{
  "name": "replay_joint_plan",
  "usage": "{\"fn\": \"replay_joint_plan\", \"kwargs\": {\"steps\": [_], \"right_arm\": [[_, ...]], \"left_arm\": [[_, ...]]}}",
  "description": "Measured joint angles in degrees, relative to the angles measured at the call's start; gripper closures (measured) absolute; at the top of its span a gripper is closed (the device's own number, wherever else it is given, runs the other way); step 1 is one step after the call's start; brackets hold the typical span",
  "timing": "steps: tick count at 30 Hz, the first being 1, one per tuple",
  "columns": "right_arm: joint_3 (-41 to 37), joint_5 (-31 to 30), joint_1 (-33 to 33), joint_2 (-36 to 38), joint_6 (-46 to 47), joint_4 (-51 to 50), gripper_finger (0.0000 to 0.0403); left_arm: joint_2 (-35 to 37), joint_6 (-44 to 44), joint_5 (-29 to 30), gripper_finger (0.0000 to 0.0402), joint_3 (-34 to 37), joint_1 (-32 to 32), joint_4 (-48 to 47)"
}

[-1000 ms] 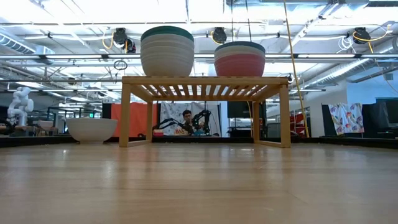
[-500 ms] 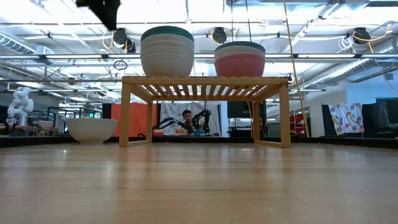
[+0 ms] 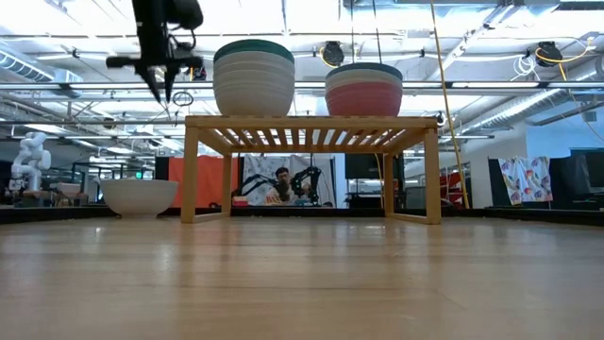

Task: Place and stack bowls onto a shelf
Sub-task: Stack the white bowl on top of the blue bowl on the shelf

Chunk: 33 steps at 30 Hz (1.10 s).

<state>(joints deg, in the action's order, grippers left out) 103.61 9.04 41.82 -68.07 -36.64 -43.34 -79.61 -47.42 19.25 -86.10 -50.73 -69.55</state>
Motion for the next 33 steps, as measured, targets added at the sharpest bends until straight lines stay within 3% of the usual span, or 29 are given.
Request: {"fn": "replay_joint_plan", "kwargs": {"steps": [16, 21, 24, 33], "right_arm": [[0.01, 0.05, -3.26, 0.00, 0.66, -0.26, 0.0403], [0.02, 0.02, -3.48, 0.00, 0.12, -0.23, 0.0403], [0.02, 0.00, -3.48, 0.00, 0.00, -0.23, 0.0403], [0.00, 0.00, -3.48, 0.00, -0.22, -0.21, 0.0403]], "left_arm": [[0.00, -11.54, -7.54, 0.0319, 16.13, -13.34, 21.33], [-0.04, -0.53, -14.31, 0.0319, 18.47, -13.36, 23.58], [0.02, 7.90, -15.03, 0.0319, 18.80, -12.42, 22.21], [0.02, 16.98, -20.14, 0.0319, 18.82, -10.02, 9.85]]}}
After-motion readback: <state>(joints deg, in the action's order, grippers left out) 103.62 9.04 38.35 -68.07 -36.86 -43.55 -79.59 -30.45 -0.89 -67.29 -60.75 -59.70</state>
